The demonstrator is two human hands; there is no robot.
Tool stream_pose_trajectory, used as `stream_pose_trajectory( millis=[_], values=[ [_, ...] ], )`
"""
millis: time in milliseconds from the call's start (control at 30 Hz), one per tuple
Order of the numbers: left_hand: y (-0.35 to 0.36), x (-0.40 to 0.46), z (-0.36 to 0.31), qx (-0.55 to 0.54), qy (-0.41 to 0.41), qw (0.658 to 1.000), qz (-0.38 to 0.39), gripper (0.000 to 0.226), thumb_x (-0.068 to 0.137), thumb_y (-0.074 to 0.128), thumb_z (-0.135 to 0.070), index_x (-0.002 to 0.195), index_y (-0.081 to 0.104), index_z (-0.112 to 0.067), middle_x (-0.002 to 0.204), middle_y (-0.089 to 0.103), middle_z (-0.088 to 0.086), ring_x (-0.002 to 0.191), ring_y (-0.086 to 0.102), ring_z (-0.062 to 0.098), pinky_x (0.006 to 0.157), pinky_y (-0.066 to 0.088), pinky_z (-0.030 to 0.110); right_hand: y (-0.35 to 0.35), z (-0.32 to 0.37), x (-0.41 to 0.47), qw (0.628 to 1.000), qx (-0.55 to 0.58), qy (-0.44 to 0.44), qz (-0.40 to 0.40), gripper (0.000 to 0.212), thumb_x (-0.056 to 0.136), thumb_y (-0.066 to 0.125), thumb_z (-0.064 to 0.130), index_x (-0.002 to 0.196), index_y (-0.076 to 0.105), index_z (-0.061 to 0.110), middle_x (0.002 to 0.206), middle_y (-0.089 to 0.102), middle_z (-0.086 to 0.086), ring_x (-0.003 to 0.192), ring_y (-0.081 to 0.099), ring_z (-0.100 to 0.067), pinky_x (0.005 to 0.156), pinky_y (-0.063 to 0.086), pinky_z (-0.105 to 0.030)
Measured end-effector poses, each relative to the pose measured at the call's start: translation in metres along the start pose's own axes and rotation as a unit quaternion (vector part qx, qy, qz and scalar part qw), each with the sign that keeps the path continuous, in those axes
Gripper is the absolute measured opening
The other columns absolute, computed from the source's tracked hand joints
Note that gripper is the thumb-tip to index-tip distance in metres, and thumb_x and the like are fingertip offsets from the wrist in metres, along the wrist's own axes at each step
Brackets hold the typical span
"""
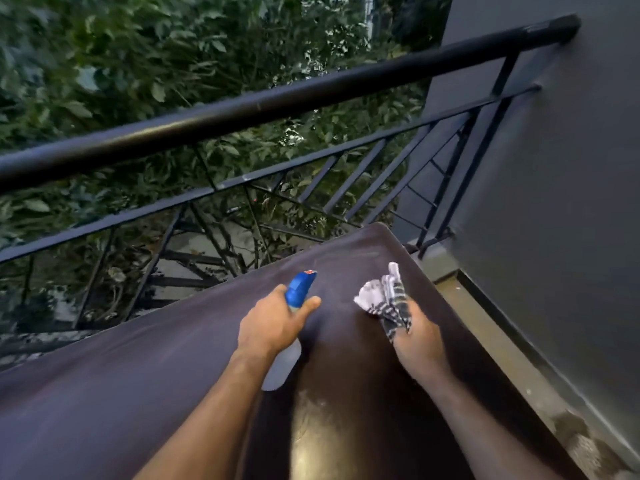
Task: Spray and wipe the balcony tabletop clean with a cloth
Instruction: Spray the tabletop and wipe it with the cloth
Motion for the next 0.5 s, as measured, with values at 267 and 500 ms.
stream_pose_trajectory(
  millis=[267,500],
  values=[
    [0.005,0.018,-0.005,0.012,-0.023,1.000,-0.006,0.055,0.079,0.048,-0.077,0.105,0.052,-0.029,0.094,0.068,-0.003,0.093,0.065,0.028,0.081,0.052,0.042,-0.035,0.008,0.057,0.992,0.051,0.012,-0.112,0.059,0.083,0.045,-0.003,0.135,0.059,0.020,0.111,0.071,-0.009,0.102,0.064,-0.032,0.087,0.050,-0.033],
    [-0.003,0.014,0.003,-0.016,-0.041,0.998,-0.050,0.049,0.080,0.049,-0.076,0.100,0.052,-0.032,0.086,0.068,-0.005,0.089,0.065,0.026,0.079,0.051,0.040,0.114,0.046,0.050,0.926,-0.284,-0.235,0.083,0.067,0.098,0.038,0.046,0.147,0.043,0.001,0.156,0.035,-0.027,0.146,0.032,-0.041,0.118,0.030,-0.056]
  ],
)
Point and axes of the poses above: each hand's wrist, its own x-axis towards the middle knuckle, its own y-axis out of the palm, z = x × y, the point moved 9 cm from there along x, towards the middle knuckle
